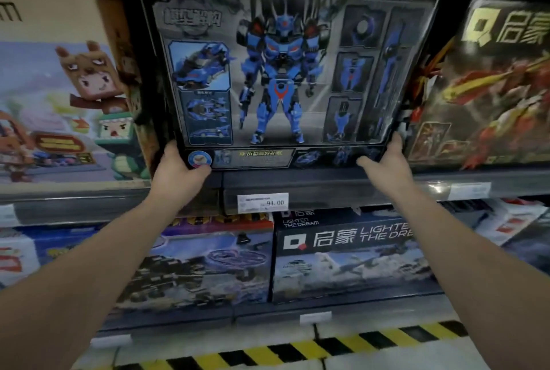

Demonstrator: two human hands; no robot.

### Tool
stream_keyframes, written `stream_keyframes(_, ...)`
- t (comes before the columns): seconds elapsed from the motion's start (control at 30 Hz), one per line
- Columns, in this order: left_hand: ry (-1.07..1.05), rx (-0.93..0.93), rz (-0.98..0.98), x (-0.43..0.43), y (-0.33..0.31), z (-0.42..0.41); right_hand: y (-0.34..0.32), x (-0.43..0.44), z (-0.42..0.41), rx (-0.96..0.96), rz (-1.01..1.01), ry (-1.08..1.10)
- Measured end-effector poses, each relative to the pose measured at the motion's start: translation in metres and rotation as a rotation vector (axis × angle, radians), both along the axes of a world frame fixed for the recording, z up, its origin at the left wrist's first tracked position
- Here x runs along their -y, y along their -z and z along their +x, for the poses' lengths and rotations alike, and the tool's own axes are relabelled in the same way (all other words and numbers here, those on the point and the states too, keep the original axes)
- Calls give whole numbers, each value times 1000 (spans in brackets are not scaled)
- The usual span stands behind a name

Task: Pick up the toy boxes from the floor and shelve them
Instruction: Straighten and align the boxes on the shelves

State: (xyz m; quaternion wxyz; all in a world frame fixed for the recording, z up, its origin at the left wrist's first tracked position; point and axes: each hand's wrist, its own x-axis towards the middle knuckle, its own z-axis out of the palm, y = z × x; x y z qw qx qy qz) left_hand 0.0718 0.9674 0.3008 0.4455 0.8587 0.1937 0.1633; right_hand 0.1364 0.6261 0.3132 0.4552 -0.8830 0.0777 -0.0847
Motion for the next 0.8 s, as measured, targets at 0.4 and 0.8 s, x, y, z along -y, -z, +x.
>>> stream_keyframes(0.4, -69, 51, 30, 18, 3, -14, 9, 20, -6, 59, 52, -89)
stream_keyframes(0.8, -123, 47, 178, 20, 8, -35, 14, 29, -17, 115, 7, -163)
